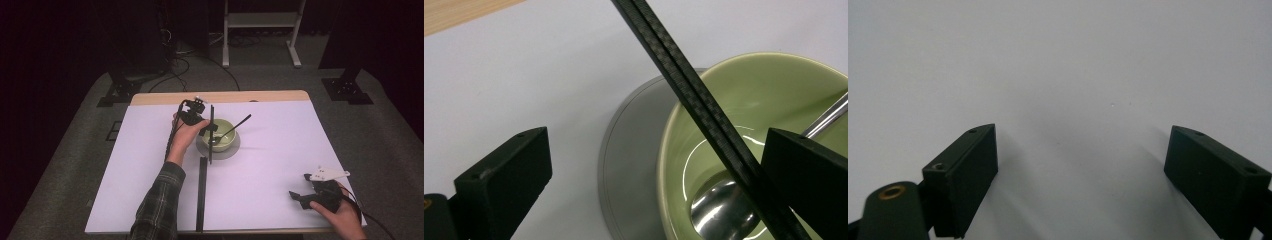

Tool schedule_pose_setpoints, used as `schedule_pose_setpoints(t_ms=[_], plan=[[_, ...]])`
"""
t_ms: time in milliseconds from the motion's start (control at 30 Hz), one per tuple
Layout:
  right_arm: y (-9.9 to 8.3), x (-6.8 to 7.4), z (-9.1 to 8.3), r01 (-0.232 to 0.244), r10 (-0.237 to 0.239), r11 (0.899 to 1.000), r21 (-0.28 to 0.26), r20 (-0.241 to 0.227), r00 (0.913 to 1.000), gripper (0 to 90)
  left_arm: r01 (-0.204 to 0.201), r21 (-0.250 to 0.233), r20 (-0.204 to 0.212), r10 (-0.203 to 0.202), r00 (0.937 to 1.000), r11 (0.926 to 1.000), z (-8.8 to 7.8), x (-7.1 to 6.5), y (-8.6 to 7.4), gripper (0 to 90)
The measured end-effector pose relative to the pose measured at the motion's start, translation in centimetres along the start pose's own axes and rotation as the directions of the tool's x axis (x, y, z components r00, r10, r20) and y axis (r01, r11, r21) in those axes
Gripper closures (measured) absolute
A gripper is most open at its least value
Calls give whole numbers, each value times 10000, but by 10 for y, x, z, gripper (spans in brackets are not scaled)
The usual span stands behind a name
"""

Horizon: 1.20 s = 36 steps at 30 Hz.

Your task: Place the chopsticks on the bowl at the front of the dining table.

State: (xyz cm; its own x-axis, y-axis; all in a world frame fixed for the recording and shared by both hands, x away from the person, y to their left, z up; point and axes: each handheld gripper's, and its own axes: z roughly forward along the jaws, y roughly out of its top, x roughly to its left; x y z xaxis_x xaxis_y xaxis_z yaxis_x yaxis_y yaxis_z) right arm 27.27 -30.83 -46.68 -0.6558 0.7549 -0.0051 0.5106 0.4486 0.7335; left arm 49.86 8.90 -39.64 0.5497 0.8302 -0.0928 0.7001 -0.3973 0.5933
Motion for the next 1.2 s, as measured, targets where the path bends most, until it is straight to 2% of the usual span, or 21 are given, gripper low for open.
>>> schedule_pose_setpoints(t_ms=[233,533,933,1067,1200], plan=[[0,0,0,-1,1,10000,3,2,10000,123,-78,-217,242,83,9997,9997,-6,-4,-1,0],[0,0,0,6,-6,10000,0,5,10000,123,-395,-730,601,439,9972,9965,-33,-11,-6,0],[0,0,0,5,-5,10000,9,11,10000,123,-673,-950,768,747,9942,9932,-68,-17,-34,2],[0,0,0,6,-6,10000,9,9,10000,123,-791,-1229,739,886,9933,9893,-80,-20,-47,98],[0,0,0,4,-4,10000,9,11,10000,123,-843,-1378,959,980,9906,9869,-90,-22,-59,218]])
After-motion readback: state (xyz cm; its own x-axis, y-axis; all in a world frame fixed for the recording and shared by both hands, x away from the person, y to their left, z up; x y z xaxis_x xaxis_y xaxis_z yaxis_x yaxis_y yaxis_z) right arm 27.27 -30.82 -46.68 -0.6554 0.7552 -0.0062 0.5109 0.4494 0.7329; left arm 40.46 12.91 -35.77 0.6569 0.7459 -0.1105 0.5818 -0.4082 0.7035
